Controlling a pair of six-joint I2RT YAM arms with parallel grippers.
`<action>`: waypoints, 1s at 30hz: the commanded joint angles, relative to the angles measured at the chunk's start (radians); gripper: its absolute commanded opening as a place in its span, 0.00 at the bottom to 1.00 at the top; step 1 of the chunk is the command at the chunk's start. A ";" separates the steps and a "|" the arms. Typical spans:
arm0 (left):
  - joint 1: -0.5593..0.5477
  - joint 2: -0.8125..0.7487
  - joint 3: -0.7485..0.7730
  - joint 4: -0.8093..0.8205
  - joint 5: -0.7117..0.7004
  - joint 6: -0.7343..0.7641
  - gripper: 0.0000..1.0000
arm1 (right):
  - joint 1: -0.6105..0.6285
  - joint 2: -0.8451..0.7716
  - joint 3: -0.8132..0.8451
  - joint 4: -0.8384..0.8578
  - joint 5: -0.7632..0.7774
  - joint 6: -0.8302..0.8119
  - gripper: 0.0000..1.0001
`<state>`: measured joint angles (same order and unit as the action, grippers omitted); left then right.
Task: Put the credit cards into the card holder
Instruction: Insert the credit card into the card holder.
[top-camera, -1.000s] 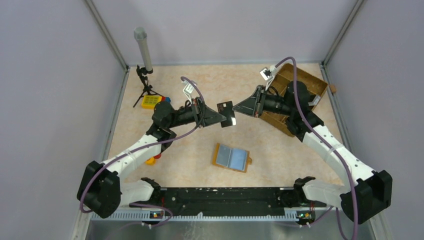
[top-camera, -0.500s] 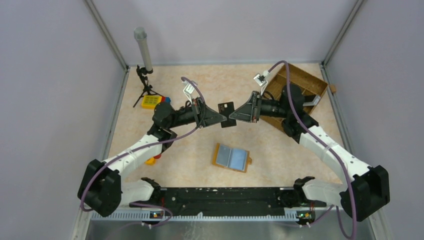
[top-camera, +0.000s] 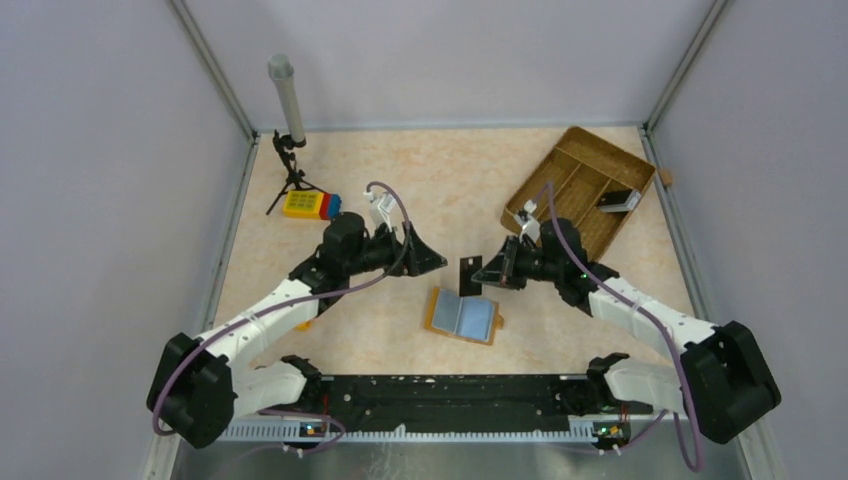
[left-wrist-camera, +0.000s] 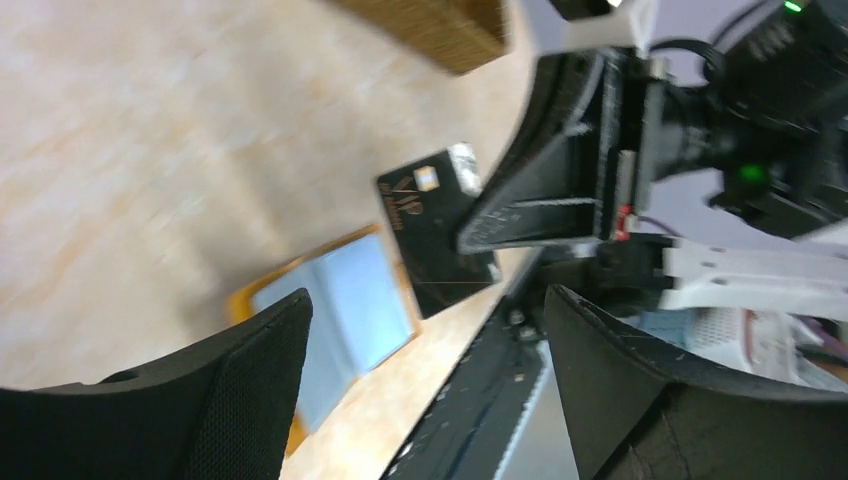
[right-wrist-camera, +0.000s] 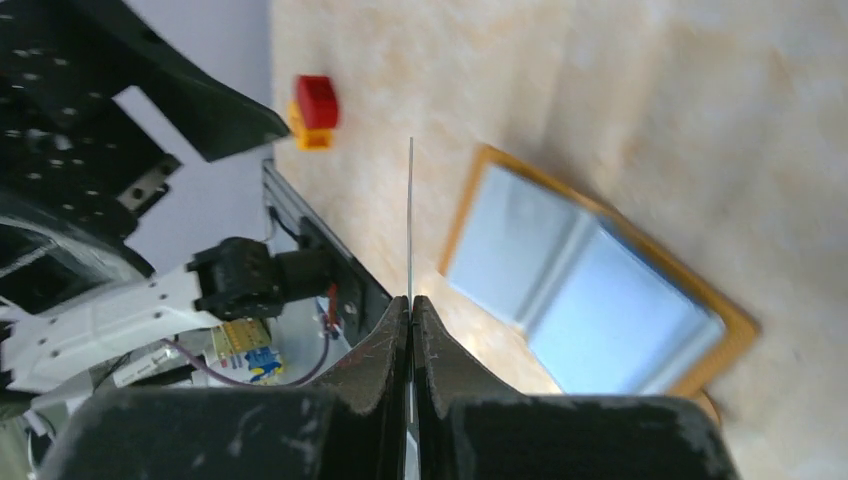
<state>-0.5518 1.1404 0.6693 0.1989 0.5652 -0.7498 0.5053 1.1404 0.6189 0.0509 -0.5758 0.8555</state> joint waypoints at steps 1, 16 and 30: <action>-0.006 -0.024 -0.067 -0.290 -0.185 0.137 0.87 | 0.061 0.003 -0.116 0.056 0.101 0.134 0.00; -0.040 0.152 -0.139 -0.174 -0.090 0.078 0.68 | 0.164 0.099 -0.282 0.210 0.174 0.285 0.00; -0.055 0.255 -0.151 -0.112 -0.073 0.078 0.46 | 0.179 0.216 -0.316 0.359 0.161 0.298 0.00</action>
<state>-0.6010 1.3758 0.5289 0.0265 0.4789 -0.6800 0.6685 1.3239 0.3130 0.3103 -0.4126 1.1465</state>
